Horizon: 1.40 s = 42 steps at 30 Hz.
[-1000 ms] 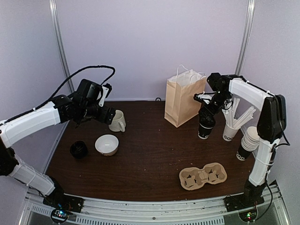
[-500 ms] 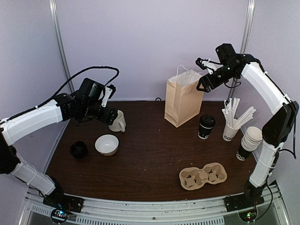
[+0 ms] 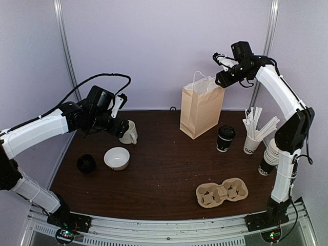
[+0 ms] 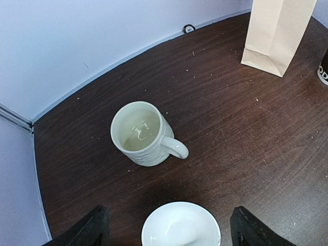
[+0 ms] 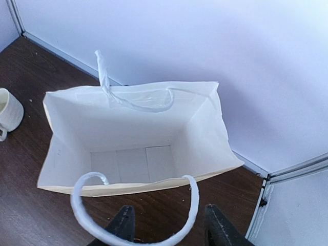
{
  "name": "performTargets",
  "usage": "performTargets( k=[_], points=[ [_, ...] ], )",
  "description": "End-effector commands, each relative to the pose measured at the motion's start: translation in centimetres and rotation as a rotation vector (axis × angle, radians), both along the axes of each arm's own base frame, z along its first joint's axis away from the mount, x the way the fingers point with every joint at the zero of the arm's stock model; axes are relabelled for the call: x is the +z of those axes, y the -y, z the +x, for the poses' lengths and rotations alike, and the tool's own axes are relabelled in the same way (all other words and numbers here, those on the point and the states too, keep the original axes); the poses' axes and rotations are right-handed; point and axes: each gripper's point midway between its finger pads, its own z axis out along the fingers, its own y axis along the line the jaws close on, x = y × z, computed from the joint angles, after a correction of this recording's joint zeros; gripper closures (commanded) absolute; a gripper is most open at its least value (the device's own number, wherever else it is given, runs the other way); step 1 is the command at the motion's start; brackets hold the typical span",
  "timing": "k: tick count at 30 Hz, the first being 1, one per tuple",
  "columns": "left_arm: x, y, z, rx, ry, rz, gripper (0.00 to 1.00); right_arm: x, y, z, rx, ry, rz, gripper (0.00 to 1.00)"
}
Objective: Pack the takeout coffee
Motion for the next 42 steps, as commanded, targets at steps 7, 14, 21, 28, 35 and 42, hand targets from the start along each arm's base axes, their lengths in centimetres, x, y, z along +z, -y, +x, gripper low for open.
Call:
performTargets(
  k=[7,14,21,28,35,42],
  points=[
    [1.8,0.6,0.3,-0.021,0.030,-0.032,0.15,2.9,-1.5,1.4,0.059,0.127,0.045,1.00],
    [1.9,0.7,0.2,-0.027,0.030,-0.040,0.15,4.6,-4.4,-0.5,0.162,0.179,0.078,1.00],
    [0.7,1.0,1.1,-0.001,0.025,-0.038,0.14,4.6,-6.7,-0.1,0.200,0.210,0.082,1.00],
    [1.1,1.9,1.2,-0.028,-0.020,-0.031,0.15,4.5,-6.2,-2.4,0.190,0.258,-0.032,1.00],
    [2.2,1.2,1.5,0.007,0.002,-0.020,0.15,7.0,-6.4,-4.2,0.224,0.303,0.007,1.00],
    [4.2,0.2,0.2,0.019,0.040,-0.065,0.16,8.8,-9.5,-6.8,0.365,0.262,0.192,1.00]
  ],
)
